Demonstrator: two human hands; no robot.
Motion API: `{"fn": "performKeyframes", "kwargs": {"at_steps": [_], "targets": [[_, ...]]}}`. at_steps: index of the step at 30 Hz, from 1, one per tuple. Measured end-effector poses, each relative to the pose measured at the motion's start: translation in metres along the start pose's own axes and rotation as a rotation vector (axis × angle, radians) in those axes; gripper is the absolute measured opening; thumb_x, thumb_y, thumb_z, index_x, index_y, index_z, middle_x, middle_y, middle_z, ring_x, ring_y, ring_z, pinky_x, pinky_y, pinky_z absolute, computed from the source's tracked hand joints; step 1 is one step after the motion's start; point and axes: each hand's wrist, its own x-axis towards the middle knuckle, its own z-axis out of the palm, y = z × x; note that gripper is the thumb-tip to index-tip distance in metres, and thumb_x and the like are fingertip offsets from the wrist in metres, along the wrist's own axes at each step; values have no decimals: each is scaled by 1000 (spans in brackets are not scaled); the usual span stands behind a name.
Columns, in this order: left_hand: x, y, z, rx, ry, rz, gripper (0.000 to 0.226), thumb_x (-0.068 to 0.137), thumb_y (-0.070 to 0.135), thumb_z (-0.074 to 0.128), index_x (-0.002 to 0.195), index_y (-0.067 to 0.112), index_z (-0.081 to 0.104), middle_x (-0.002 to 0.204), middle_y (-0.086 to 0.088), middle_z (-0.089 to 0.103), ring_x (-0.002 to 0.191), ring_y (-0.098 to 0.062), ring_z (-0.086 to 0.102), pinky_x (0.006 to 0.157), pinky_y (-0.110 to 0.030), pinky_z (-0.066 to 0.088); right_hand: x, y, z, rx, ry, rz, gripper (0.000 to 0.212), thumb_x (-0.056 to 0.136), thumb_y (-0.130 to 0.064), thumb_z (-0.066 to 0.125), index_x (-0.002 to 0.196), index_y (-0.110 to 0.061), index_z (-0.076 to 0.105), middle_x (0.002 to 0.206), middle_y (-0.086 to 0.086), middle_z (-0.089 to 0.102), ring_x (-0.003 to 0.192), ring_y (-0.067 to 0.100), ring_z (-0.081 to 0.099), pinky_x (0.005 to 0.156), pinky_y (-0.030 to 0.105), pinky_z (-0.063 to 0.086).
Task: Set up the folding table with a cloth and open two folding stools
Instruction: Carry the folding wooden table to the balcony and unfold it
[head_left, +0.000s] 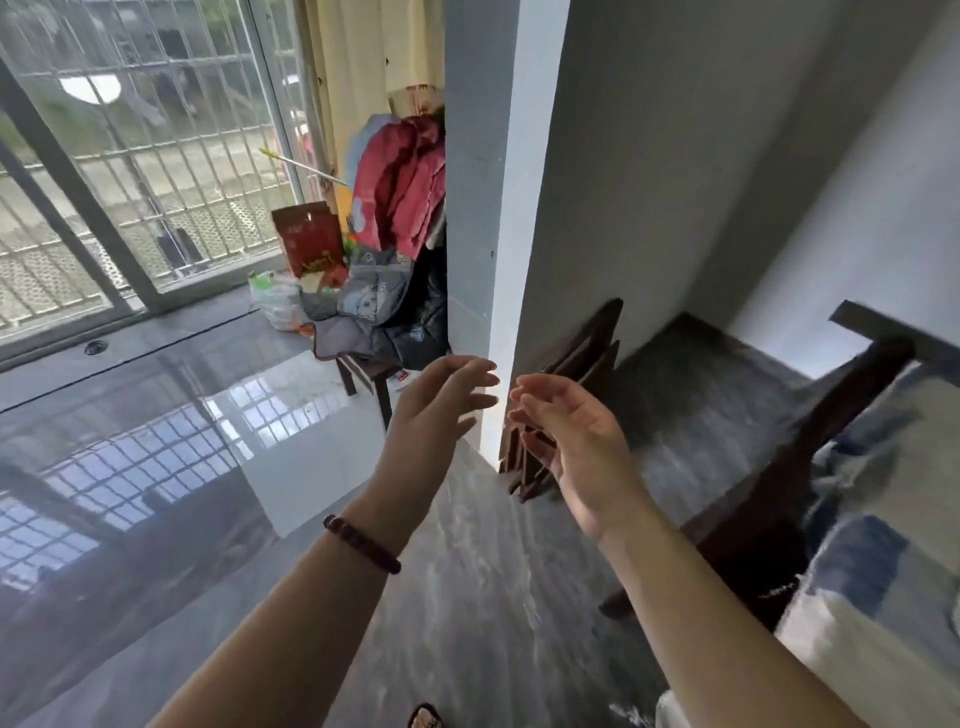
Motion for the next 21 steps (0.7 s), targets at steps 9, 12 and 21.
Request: {"fn": "performKeyframes", "kwargs": {"at_steps": [9, 12, 21], "targets": [[92, -18, 10, 20, -120, -73, 20, 96, 22, 46, 96, 10, 62, 85, 5, 68, 82, -9, 65, 81, -26, 49, 82, 4, -14, 53, 122, 35, 10, 87, -16, 62, 89, -24, 67, 86, -9, 70, 80, 2, 66, 64, 12, 48], [127, -23, 21, 63, -171, -83, 20, 95, 21, 46, 97, 9, 62, 85, 6, 68, 81, -7, 64, 76, -20, 48, 121, 5, -24, 71, 149, 45, 11, 87, -14, 61, 90, -24, 66, 88, -8, 70, 82, 3, 65, 69, 17, 47], [265, -36, 77, 161, -253, -99, 25, 95, 24, 49, 100, 6, 65, 96, -7, 70, 85, -9, 65, 72, -12, 49, 252, -8, -77, 106, 216, 55, 10, 87, -16, 63, 90, -24, 67, 91, -5, 71, 84, 5, 65, 70, 16, 47]]}}
